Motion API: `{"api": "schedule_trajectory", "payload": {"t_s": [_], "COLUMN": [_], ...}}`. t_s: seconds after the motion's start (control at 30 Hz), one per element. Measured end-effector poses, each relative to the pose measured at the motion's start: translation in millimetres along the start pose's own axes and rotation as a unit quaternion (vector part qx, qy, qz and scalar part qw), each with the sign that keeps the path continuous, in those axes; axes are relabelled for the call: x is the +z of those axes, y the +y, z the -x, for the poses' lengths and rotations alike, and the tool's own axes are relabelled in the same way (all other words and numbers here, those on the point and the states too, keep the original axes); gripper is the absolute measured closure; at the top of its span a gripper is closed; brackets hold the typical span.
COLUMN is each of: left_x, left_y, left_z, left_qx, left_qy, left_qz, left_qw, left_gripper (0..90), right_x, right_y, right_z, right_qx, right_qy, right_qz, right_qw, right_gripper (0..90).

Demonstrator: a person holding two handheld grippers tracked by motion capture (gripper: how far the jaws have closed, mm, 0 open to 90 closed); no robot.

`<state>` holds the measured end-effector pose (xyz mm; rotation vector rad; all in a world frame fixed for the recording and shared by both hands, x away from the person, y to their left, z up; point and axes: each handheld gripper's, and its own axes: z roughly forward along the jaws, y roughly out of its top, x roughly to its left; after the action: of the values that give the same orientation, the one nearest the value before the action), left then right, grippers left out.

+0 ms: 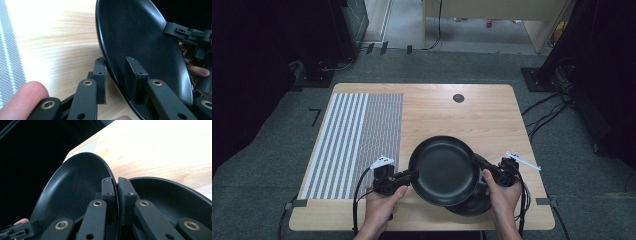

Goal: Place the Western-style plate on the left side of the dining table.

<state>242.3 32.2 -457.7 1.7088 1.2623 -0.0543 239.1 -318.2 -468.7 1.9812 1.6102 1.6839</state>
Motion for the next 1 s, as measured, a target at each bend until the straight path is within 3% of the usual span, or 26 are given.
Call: {"api": "schedule_trajectory", "payload": {"t_s": [1.0], "left_x": [-43.9], "left_y": [28.8], "left_z": [-53.9], "left_qx": [-0.035], "left_qy": [0.037], "left_qz": [0.033], "left_qw": [0.9982], "left_gripper": [72.2], "right_x": [78.8], "right_y": [17.4], "right_z": [-55.3], "right_qx": [-0.024], "right_qy": [0.024], "right_qz": [-0.034], "right_qw": [0.9988], "right_gripper": [84.3]}}
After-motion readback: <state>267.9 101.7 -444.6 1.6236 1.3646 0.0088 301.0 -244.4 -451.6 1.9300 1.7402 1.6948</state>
